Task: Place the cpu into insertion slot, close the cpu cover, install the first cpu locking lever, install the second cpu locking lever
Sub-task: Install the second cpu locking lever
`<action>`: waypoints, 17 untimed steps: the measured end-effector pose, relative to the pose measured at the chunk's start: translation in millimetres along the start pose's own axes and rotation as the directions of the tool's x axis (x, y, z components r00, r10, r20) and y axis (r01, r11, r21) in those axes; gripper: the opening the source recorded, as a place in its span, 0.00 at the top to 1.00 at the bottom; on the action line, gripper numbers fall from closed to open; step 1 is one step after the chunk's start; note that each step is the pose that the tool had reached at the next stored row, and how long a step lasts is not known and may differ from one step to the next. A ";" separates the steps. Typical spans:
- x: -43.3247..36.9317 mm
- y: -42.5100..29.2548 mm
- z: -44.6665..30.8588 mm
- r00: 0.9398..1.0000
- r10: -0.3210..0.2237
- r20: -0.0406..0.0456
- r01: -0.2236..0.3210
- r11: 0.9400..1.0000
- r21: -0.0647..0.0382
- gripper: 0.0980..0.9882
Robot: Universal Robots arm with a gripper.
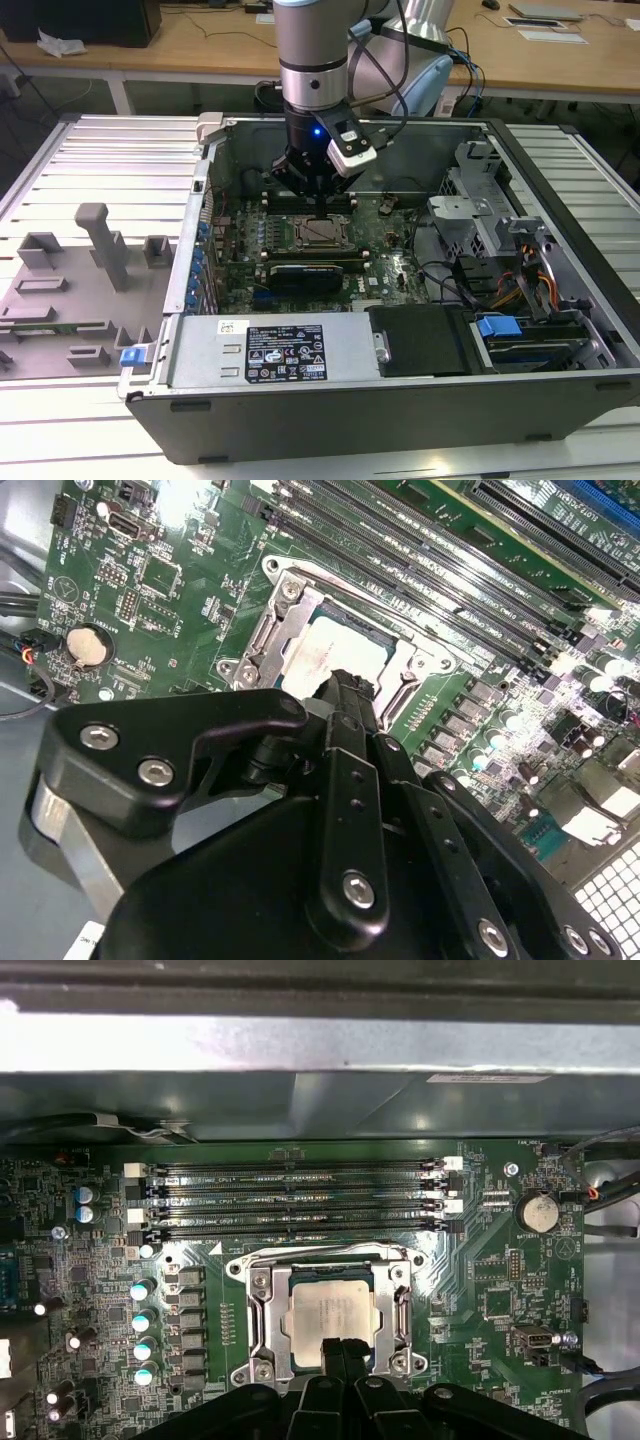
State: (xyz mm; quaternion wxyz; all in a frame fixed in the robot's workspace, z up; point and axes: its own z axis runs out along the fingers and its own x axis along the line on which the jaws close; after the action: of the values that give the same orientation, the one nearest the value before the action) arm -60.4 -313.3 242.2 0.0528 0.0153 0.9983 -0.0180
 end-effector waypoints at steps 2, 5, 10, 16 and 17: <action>0.0 0.0 -0.1 1.000 0.000 0.000 0.000 1.000 0.000 0.99; 0.0 0.0 -0.2 1.000 0.000 0.000 0.000 1.000 0.000 0.99; -0.1 -2.0 -0.3 1.000 0.000 0.000 0.000 1.000 0.000 0.99; -0.5 -16.2 0.3 1.000 0.000 0.000 0.000 1.000 0.000 0.99; -0.6 -19.1 0.4 1.000 0.000 0.000 0.000 1.000 0.000 0.99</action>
State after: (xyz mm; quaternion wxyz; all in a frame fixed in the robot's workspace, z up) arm -60.4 -332.4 242.5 0.0528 0.0153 0.9983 -0.0180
